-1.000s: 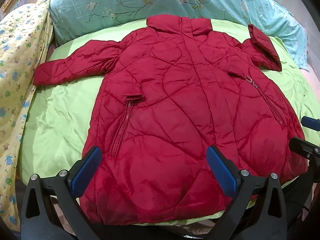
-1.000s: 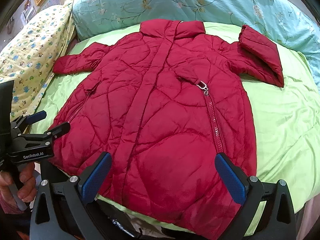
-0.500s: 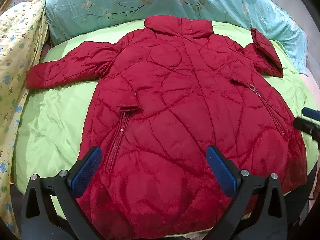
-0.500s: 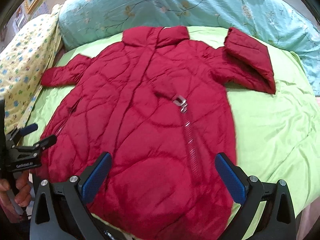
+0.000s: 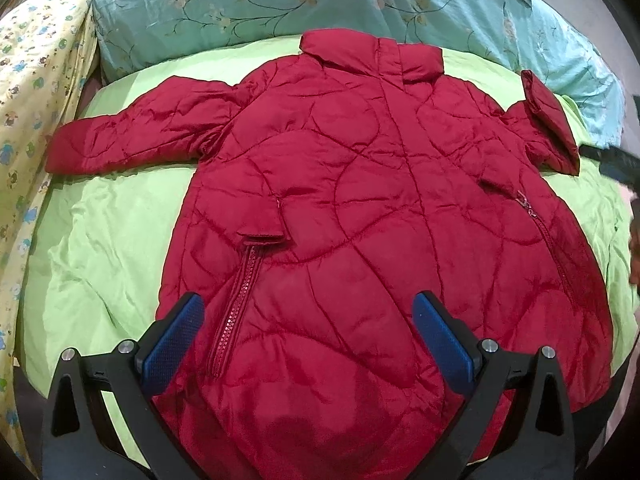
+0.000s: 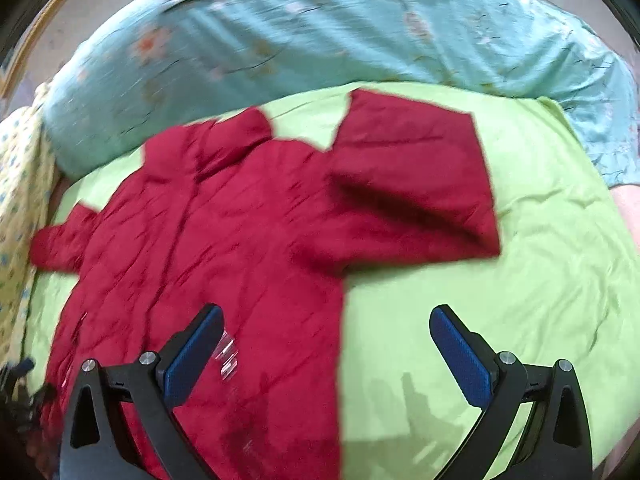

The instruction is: Fold large clothes

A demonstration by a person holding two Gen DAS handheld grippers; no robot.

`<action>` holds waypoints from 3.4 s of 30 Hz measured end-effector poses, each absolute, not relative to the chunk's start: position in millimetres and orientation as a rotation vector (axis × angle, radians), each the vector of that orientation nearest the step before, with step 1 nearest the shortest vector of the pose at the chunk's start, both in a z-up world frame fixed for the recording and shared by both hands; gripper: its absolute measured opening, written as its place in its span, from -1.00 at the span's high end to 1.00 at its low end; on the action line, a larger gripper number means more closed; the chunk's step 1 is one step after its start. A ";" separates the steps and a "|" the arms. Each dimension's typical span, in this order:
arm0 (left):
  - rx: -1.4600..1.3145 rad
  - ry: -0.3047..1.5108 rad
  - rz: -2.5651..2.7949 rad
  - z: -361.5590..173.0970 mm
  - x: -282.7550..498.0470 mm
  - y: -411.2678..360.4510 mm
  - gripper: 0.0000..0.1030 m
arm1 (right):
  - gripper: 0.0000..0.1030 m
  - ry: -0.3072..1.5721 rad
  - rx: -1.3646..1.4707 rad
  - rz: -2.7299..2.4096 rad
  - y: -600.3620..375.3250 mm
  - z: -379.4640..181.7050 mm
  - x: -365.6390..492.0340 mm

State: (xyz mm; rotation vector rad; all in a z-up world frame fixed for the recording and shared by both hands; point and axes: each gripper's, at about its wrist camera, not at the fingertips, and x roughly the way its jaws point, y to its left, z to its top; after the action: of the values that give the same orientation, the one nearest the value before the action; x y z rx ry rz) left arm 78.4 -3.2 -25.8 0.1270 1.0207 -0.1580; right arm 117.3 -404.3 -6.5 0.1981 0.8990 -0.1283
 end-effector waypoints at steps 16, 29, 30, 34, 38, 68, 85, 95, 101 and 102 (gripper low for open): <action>0.143 1.022 -0.140 -26.6 104.7 -5.1 -1.00 | -0.61 0.966 0.017 -0.230 -454.3 -54.5 215.7; 0.124 1.036 -0.172 -35.4 111.8 -9.0 -1.00 | 0.73 0.886 0.170 -0.063 -443.6 -23.4 192.9; 0.119 1.037 -0.175 -35.7 112.0 -8.7 -1.00 | 0.74 0.871 0.186 -0.027 -437.4 -18.0 190.3; 0.084 1.045 -0.206 -35.0 115.0 -5.8 -1.00 | 0.81 0.834 0.247 0.113 -405.1 -0.4 188.2; 0.051 1.036 -0.238 -29.2 116.0 -2.5 -1.00 | 0.83 0.815 0.286 0.271 -360.1 12.6 195.7; -0.574 1.262 -0.552 -72.0 327.3 23.0 0.57 | 0.69 0.900 0.106 0.640 -148.9 -68.1 233.7; 0.061 1.043 -0.311 -53.2 313.5 7.0 0.77 | 0.27 0.845 0.325 0.272 -302.4 -50.6 212.2; 0.035 0.933 -0.246 -22.7 289.2 21.2 0.55 | 0.30 0.984 0.318 0.187 -313.7 -98.8 235.8; -0.079 0.801 -0.239 14.5 263.1 30.2 0.55 | 0.30 0.981 0.277 0.175 -307.2 -106.7 240.6; -0.108 0.786 -0.262 18.3 261.0 30.6 0.55 | 0.30 0.978 0.273 0.174 -307.2 -106.2 238.6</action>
State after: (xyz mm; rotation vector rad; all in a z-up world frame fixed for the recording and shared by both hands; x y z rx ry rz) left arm 261.0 30.6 18.3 -0.1084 0.7858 -0.2615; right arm 238.6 -307.2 -106.2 0.2730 0.9780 0.1738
